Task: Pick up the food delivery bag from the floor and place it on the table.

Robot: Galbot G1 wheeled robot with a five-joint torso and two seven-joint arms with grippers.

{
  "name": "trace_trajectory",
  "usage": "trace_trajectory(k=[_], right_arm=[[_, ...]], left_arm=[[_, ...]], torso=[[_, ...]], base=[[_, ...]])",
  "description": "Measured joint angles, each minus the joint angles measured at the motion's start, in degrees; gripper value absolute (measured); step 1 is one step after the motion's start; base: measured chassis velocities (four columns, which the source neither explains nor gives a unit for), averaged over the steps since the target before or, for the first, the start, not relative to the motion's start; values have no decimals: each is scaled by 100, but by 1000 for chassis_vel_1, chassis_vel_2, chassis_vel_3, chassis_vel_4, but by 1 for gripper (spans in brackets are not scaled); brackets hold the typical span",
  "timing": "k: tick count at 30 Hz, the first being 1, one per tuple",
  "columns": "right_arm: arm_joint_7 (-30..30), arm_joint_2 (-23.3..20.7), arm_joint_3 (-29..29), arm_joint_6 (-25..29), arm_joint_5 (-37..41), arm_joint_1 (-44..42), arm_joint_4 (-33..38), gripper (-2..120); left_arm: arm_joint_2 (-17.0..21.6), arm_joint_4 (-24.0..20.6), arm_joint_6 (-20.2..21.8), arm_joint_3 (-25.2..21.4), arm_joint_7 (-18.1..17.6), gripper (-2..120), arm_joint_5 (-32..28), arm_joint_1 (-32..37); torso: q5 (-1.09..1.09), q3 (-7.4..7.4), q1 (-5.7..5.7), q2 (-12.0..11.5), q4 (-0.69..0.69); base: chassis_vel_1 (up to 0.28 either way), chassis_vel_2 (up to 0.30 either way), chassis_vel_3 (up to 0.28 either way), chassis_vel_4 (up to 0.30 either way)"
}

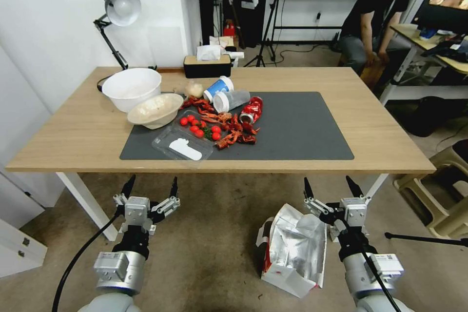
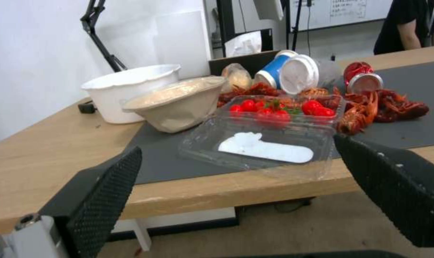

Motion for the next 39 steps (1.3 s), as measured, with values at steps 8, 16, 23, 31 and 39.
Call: trace_trajectory(k=[8,16,23,31,39], right_arm=[[-109,-216,125,-326,357,-38,219,100],[-413,-744,603,-1244,1326,-170,887,100],[-419,-725,652,-1253,1298,-202,906,100],[-411,-711,622,-1222,1247,-218,888,100],[-408,-687,543,-1196,1140,-222,838,100]], left_arm=[[-84,-167,-1,38,-4,100,-93,123],[-621,-1142,29,443,-84,100,-570,917],[-633,-1102,78,639,-168,100,-510,1039],[-627,-1006,20,812,-244,100,-485,1186],[-624,-912,-139,872,-252,100,-548,1243]], torso=[[3,0,0,0,-1],[0,0,-1,1,0],[0,0,0,1,-1],[0,0,0,1,0],[0,0,0,0,0]], base=[[0,0,0,0],[0,0,0,0],[0,0,0,0],[0,0,0,0],[0,0,0,0]])
